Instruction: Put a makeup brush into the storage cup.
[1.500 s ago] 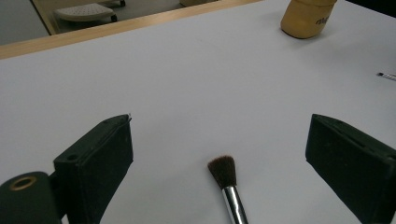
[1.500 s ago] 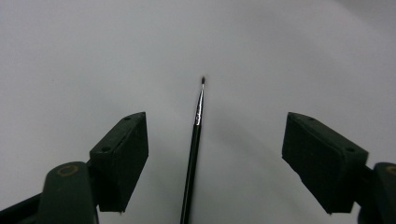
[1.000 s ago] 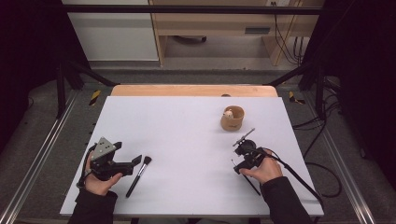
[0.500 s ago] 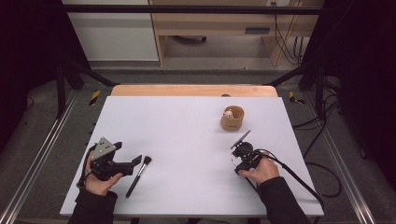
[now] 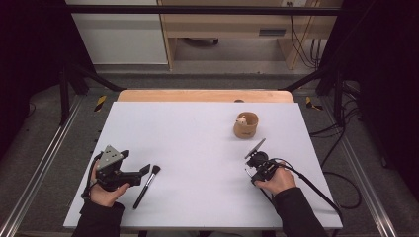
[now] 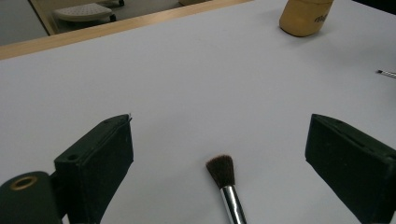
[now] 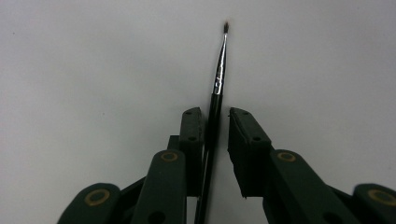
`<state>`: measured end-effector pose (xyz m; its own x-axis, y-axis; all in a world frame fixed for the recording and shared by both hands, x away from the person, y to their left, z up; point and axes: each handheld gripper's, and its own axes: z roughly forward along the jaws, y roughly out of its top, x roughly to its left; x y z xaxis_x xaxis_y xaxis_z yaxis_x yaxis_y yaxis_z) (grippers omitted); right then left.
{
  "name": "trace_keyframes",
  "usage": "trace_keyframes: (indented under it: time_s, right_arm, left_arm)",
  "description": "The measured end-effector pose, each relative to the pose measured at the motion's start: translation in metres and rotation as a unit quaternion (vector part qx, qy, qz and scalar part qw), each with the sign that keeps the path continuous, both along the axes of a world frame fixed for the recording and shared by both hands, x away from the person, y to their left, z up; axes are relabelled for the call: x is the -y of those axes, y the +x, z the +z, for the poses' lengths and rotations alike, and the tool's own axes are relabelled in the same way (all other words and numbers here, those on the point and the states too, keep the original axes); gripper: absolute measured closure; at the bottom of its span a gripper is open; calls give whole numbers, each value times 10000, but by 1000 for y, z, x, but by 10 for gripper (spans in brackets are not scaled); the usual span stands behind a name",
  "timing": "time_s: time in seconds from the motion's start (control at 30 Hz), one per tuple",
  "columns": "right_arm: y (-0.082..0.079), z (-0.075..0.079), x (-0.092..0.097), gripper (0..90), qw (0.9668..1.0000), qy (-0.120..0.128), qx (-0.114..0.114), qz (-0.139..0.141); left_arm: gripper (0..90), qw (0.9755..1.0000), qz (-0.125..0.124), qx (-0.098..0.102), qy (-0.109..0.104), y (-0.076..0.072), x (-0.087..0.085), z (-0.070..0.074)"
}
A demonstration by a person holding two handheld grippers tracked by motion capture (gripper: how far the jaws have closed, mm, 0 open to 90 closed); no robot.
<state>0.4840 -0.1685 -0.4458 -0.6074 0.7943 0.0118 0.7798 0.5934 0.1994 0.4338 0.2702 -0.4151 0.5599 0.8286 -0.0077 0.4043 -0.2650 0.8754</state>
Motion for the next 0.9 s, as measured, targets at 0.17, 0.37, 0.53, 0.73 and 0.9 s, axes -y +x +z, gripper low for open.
trace_keyframes:
  time_s: [0.17, 0.37, 0.53, 0.73, 0.9]
  right_arm:
    - [0, 0, 0, 797, 10000, -33, -52, -9]
    - [0, 0, 0, 830, 9999, -48, -93, 0]
    - [1, 0, -1, 854, 9999, -38, -118, -28]
    - [1, 1, 0, 856, 9999, -32, -156, -27]
    - [0, 4, 1, 857, 9999, 66, -144, -39]
  left_arm:
    - [70, 10000, -1, -1, 0, 0, 0, 0]
    - [71, 10000, 2, -4, -4, 0, 0, 0]
    - [72, 10000, -2, -8, 2, 0, 0, 0]
    - [71, 10000, 1, -10, 2, 0, 0, 0]
    - [72, 10000, -1, -9, 9, 0, 0, 0]
